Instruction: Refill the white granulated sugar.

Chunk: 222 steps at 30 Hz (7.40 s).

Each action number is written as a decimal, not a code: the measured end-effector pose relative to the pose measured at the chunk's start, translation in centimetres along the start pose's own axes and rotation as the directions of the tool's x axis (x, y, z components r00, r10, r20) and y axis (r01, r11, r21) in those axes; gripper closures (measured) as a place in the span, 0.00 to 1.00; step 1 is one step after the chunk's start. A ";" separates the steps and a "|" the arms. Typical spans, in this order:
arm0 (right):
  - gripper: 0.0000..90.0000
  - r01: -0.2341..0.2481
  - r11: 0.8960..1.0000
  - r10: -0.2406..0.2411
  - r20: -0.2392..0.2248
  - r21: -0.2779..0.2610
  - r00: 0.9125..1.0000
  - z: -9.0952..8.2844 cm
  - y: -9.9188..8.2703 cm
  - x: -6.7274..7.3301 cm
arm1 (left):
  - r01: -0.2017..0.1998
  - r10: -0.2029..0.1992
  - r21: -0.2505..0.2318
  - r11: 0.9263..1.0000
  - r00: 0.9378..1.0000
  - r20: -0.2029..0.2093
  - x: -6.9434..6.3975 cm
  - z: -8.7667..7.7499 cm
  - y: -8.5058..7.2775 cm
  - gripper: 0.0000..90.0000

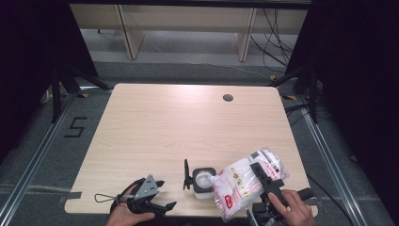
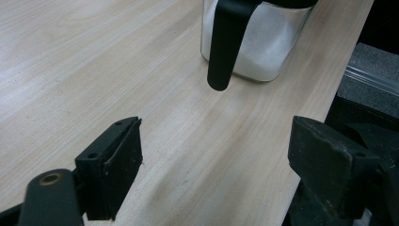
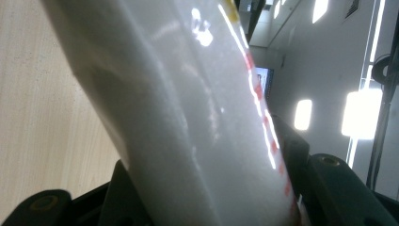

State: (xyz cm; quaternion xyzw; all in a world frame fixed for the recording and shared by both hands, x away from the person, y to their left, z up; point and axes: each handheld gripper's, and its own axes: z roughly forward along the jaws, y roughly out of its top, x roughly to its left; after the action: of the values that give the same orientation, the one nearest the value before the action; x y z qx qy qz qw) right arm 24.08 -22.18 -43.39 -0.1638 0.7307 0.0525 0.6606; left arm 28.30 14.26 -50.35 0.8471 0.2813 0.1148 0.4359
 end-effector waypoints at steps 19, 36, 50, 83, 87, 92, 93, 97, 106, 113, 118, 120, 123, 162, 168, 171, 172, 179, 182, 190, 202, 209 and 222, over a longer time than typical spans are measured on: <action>0.60 -0.032 0.999 0.032 -0.025 0.009 0.999 -0.1 0.1 0.3 | -0.009 0.009 0.005 1.000 1.000 0.003 0.0 -0.1 0.0 0.20; 0.60 0.021 1.000 -0.021 -0.007 0.006 1.000 -0.1 0.2 0.0 | 0.017 -0.017 -0.008 1.000 1.000 0.009 -0.1 0.0 0.0 0.20; 0.61 0.016 1.000 -0.016 -0.008 -0.010 1.000 0.1 0.1 0.0 | -0.002 0.002 0.007 1.000 1.000 0.001 0.0 0.0 -0.1 0.20; 0.62 -0.098 0.995 0.098 -0.039 -0.005 0.994 0.0 -0.7 -0.1 | 0.013 -0.013 0.002 1.000 1.000 0.002 0.0 0.0 0.0 0.20; 0.62 -0.096 0.995 0.095 -0.040 -0.016 0.995 0.0 -0.8 -0.2 | 0.009 -0.009 0.000 1.000 1.000 0.005 -0.1 -0.1 -0.1 0.20; 0.62 -0.181 0.983 0.181 -0.051 0.003 0.982 -0.1 -0.9 0.3 | 0.011 -0.011 0.003 1.000 1.000 -0.001 -0.1 -0.1 0.0 0.20; 0.62 -0.167 0.986 0.166 -0.056 -0.009 0.985 0.0 -1.0 0.1 | 0.011 -0.011 -0.002 1.000 1.000 0.006 -0.1 -0.1 -0.1 0.20; 0.63 -0.152 0.988 0.151 -0.056 -0.023 0.987 0.1 -1.3 -0.2 | 0.012 -0.012 -0.001 1.000 1.000 0.008 -0.1 -0.1 0.0 0.20; 0.64 -0.234 0.971 0.228 -0.097 -0.052 0.969 0.4 -1.8 0.4 | 0.021 -0.021 -0.008 1.000 1.000 0.008 -0.2 -0.1 -0.1 0.20; 0.65 -0.254 0.964 0.242 -0.133 -0.076 0.961 0.8 -1.5 1.1 | 0.009 -0.009 -0.003 1.000 1.000 0.009 0.0 -0.1 0.0 0.20; 0.66 -0.314 0.946 0.301 -0.144 -0.078 0.943 0.9 -2.0 1.2 | 0.022 -0.021 -0.009 1.000 1.000 0.008 -0.2 -0.1 -0.1 0.20; 0.66 -0.366 0.929 0.354 -0.157 -0.059 0.922 0.8 -2.2 1.6 | 0.015 -0.015 -0.002 1.000 1.000 0.007 -0.1 -0.1 0.0 0.20; 0.66 -0.360 0.930 0.344 -0.167 -0.075 0.924 1.1 -2.5 1.5 | 0.000 0.000 0.008 1.000 1.000 -0.001 0.0 -0.1 -0.1 0.20; 0.74 -0.884 0.465 0.803 -0.396 -0.053 0.446 5.8 -5.6 3.9 | 0.006 -0.006 0.006 1.000 1.000 -0.003 0.3 -0.2 -0.1 0.20; 0.75 -0.921 0.388 0.838 -0.401 -0.039 0.370 7.2 -6.1 4.3 | -0.019 0.019 0.006 1.000 1.000 0.004 0.4 -0.2 0.0 0.20; 0.75 -0.939 0.342 0.851 -0.410 -0.043 0.329 7.7 -6.4 4.5 | -0.019 0.019 0.005 1.000 1.000 0.003 0.4 -0.2 0.0 0.20; 0.75 -0.945 0.324 0.858 -0.406 -0.044 0.314 8.0 -6.6 4.6 | -0.019 0.019 0.003 1.000 1.000 0.003 0.4 -0.2 0.0 0.20; 0.75 -0.971 0.237 0.887 -0.408 0.007 0.214 8.4 -7.4 5.2 | -0.005 0.005 0.004 1.000 1.000 0.003 0.3 -0.2 -0.1 0.20; 0.75 -0.976 0.216 0.890 -0.416 0.024 0.186 8.4 -7.4 5.2 | -0.023 0.023 0.007 1.000 1.000 0.004 0.4 -0.3 0.0 0.20; 0.75 -0.986 0.166 0.907 -0.395 0.027 0.142 8.4 -8.1 5.5 | -0.022 0.022 0.012 1.000 1.000 0.004 0.4 -0.3 0.0 0.20; 0.75 -0.986 0.157 0.915 -0.383 0.057 0.123 7.7 -8.6 5.5 | 0.006 -0.006 0.012 1.000 1.000 -0.001 0.3 -0.3 0.0 0.20; 0.75 -0.988 0.130 0.923 -0.374 0.082 0.090 7.3 -9.0 5.6 | 0.006 -0.006 0.015 1.000 1.000 -0.009 0.2 -0.3 0.0 0.20; 0.76 -0.987 0.088 0.929 -0.368 0.138 0.031 6.3 -10.0 5.7 | 0.020 -0.020 -0.006 1.000 1.000 0.000 0.1 -0.2 0.0 0.20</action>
State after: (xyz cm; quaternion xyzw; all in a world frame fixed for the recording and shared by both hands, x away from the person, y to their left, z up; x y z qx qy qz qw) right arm 32.73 -30.67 -48.37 0.3125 0.7498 0.5069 0.2884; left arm 28.26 14.48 -50.24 0.8430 0.2894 0.1111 0.4396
